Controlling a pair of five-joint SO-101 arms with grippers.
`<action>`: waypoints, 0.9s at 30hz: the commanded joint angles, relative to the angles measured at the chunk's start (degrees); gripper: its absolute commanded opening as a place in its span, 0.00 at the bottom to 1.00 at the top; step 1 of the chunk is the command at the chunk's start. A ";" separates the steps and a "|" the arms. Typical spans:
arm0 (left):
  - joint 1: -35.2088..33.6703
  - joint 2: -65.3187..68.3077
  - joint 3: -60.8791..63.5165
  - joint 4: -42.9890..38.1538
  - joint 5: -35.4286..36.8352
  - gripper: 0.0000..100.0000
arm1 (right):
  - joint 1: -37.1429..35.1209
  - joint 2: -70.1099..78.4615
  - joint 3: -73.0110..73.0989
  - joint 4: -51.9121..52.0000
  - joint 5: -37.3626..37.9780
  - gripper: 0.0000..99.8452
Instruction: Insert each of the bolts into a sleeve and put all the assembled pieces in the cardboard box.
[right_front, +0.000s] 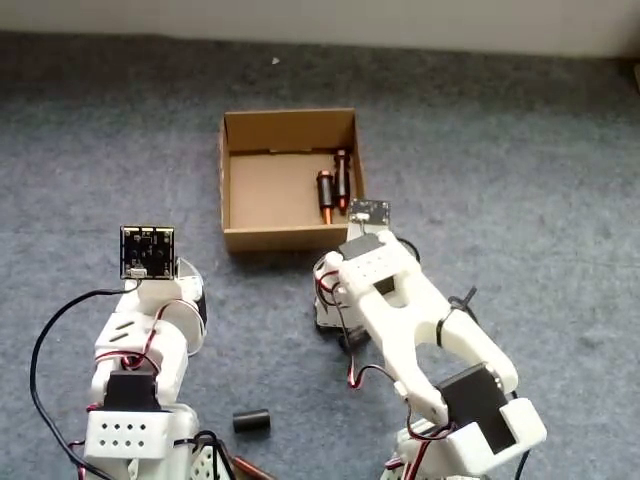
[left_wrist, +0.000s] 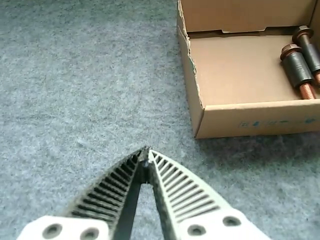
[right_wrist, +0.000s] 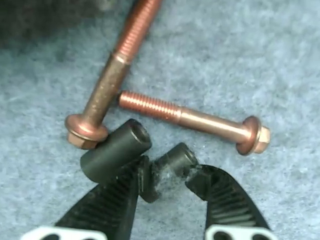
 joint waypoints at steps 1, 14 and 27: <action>-0.48 -0.31 -1.63 -1.32 -0.53 0.02 | -0.66 3.47 1.10 -0.66 -0.26 0.16; -0.48 -0.31 -1.63 -1.32 -0.53 0.02 | -0.66 3.74 1.10 -0.66 2.81 0.07; -0.48 -0.31 -1.54 -1.32 -0.53 0.02 | -0.66 3.30 0.48 9.89 8.26 0.07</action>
